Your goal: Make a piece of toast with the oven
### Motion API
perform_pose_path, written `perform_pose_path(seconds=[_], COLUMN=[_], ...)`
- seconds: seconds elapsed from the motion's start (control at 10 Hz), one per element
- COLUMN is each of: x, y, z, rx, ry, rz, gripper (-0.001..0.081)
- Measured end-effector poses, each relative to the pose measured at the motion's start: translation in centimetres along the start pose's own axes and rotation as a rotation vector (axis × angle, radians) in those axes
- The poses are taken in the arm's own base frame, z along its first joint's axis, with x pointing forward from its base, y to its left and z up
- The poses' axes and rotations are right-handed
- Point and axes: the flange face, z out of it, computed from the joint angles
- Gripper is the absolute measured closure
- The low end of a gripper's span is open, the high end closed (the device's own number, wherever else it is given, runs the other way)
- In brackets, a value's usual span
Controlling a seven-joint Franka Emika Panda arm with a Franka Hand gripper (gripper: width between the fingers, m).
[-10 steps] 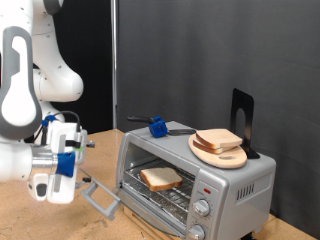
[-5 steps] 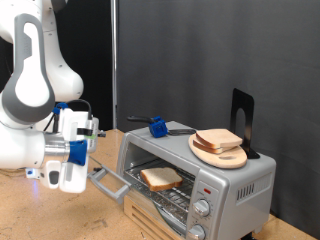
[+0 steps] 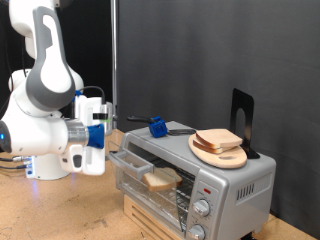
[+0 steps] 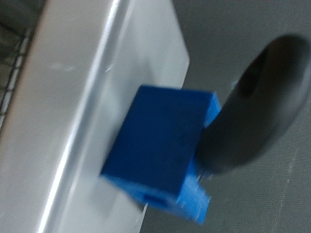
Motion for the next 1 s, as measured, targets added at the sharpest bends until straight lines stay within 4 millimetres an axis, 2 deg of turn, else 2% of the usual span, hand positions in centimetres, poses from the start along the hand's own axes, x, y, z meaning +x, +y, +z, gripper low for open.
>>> perform_pose_path(seconds=[0.3,0.5,0.7,1.0], x=[-1.5,-2.0,-2.6,-2.4], y=[-0.1,0.2,1.0,1.1], z=[0.9,0.3,-2.1,-7.2], rx=[-0.017,-0.025,-0.003,0.087], ry=[0.008,0.015,0.054,0.221], rz=[0.009,0.045,0.111,0.187], gripper=[-0.0002,-0.0002,-0.0002,-0.0002])
